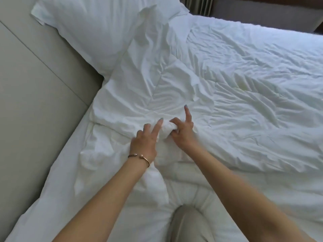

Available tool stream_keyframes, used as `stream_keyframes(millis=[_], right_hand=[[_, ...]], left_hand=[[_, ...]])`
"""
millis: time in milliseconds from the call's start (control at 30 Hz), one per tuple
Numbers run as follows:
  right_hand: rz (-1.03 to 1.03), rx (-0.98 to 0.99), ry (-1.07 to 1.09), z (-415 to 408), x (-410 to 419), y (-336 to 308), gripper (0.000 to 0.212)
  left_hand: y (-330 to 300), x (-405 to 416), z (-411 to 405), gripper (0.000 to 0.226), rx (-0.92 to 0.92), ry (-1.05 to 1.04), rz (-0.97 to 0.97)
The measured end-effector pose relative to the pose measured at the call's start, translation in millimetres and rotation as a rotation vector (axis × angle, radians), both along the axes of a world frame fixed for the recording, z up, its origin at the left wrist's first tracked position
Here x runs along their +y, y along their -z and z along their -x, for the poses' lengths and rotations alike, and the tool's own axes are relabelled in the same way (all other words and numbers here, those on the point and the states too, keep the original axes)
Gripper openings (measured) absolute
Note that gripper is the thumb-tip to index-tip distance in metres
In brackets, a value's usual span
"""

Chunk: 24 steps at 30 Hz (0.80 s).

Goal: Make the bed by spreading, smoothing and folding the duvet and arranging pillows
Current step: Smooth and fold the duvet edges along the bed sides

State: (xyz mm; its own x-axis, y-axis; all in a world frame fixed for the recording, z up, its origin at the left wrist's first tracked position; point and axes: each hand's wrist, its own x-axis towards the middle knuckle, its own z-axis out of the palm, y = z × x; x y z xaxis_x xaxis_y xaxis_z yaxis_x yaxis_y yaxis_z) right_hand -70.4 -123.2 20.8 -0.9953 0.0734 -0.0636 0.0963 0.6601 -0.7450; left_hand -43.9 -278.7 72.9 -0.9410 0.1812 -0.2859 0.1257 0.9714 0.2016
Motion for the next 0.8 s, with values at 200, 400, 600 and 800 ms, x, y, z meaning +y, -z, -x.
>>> stream_keyframes(millis=[200, 400, 600, 800], right_hand=[[-0.268, -0.16, -0.146, 20, 53, 2, 0.111], [-0.387, -0.815, 0.061, 11, 100, -16, 0.112], [-0.13, -0.874, -0.353, 23, 132, -27, 0.057], [0.02, -0.513, -0.204, 93, 168, -77, 0.041]], left_hand=[[-25, -5, 83, 0.086, -0.031, -0.002, -0.31], [-80, -20, 94, 0.07, 0.01, -0.112, -0.33], [-86, -35, 105, 0.061, 0.016, -0.112, -0.2], [-96, -36, 146, 0.031, 0.254, -0.193, 0.168]])
